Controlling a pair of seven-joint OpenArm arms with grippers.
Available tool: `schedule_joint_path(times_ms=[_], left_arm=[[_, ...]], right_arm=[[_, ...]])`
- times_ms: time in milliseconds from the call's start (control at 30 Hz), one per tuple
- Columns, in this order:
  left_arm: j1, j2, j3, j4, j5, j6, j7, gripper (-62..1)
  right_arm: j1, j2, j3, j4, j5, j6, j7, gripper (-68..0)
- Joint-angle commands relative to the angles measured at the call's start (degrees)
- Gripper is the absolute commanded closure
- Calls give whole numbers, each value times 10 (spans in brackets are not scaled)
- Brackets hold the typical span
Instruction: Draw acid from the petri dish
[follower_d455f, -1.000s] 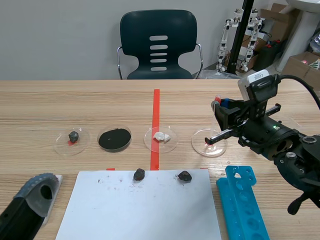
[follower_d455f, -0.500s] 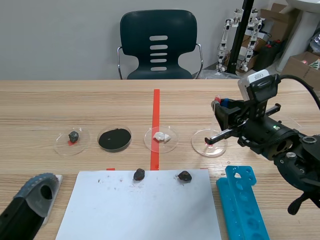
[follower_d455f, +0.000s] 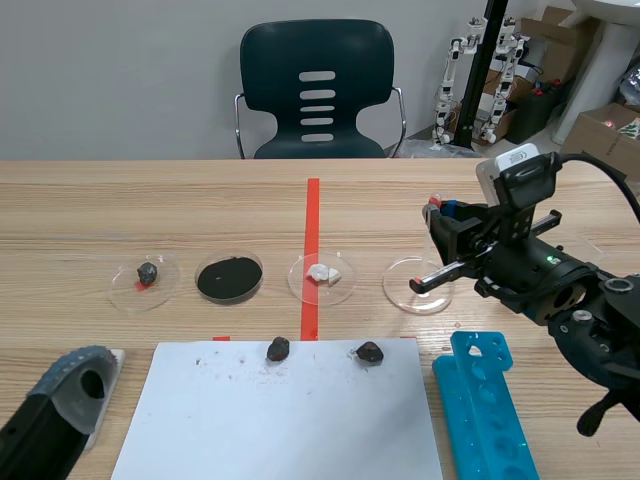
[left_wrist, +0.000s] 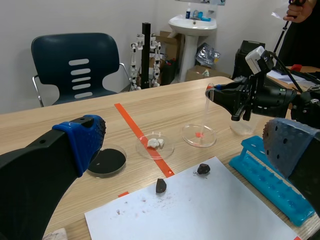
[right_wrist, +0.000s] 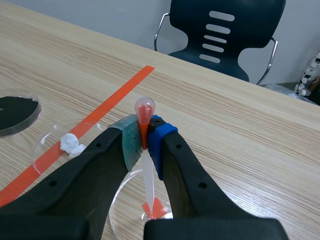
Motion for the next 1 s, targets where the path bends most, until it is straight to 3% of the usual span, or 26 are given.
schedule_joint_path(times_ms=[0, 967], left_arm=[[3, 3, 0, 11, -3, -2, -8, -623], [3, 3, 0, 11, -3, -2, -8, -623]], right_arm=[[4, 0, 1, 4, 4, 0, 8, -22], [3, 0, 1, 4, 2, 0, 10, -86]])
